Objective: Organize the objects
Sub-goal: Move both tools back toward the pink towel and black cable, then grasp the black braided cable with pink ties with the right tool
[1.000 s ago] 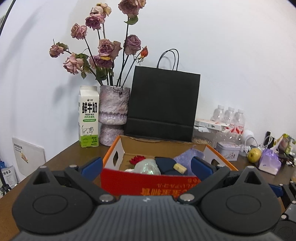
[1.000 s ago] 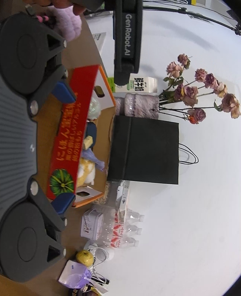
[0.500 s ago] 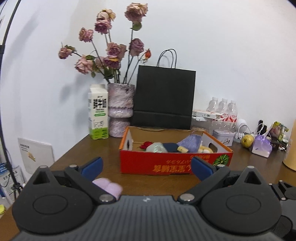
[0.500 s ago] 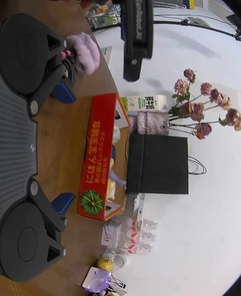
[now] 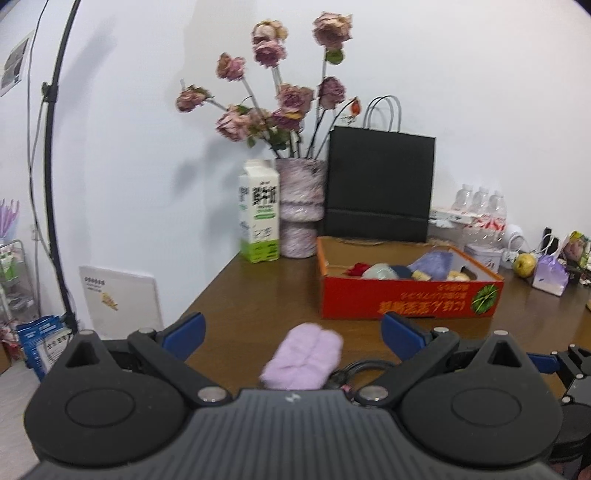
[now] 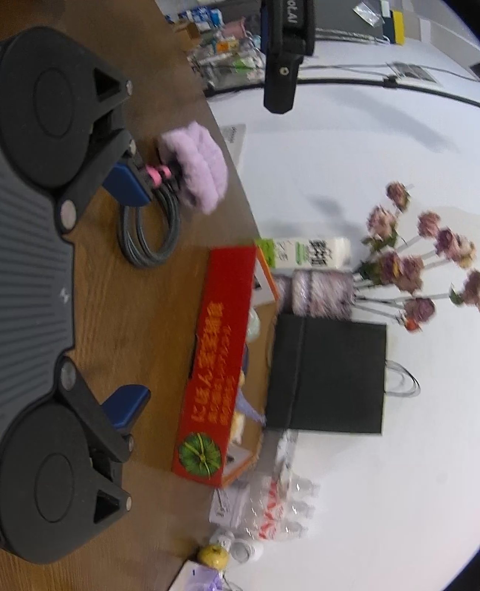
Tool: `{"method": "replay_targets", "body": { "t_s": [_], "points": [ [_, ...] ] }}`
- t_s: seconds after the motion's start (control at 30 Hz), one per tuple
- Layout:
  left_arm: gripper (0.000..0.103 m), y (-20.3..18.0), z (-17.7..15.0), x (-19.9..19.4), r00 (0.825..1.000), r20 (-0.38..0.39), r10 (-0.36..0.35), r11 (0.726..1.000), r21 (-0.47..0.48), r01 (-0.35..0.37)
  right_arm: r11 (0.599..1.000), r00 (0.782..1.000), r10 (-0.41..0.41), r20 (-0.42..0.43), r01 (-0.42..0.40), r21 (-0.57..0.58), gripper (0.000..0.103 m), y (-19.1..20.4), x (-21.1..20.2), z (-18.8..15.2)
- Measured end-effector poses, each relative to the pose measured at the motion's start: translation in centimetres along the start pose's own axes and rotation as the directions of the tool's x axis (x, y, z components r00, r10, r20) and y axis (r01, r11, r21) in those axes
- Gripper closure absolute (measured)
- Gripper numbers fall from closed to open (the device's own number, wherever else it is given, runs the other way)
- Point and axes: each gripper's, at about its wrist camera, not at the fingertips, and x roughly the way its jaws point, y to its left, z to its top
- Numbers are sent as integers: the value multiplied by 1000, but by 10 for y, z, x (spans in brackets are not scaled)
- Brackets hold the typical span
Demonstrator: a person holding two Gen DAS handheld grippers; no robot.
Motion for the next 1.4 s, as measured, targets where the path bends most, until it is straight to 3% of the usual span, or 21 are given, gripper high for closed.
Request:
{"method": "replay_targets", "body": {
  "t_s": [0.4,0.67,0.73,0.8,1.03,1.4],
  "points": [
    [0,52,-16,-5,995,-67,71,996,-44,-74,995,980,103,-169,-104,4,0,40,70,19],
    [0,65,-18,-3,992,-85,89,994,-49,-94,996,964,85,-253,-84,12,0,53,104,29],
    [0,64,-18,0,992,-91,85,995,-48,-89,996,963,90,-253,-93,2,1,54,103,29],
    [0,61,-18,5,992,-97,80,996,-43,-84,995,966,95,-241,-98,-1,10,53,99,29],
    [0,50,-21,15,991,-117,69,997,-30,-73,994,970,107,-217,-103,31,11,37,93,28],
    [0,27,-17,39,988,-150,48,998,-27,-52,999,989,17,-145,-23,-41,11,7,76,25]
  ]
}}
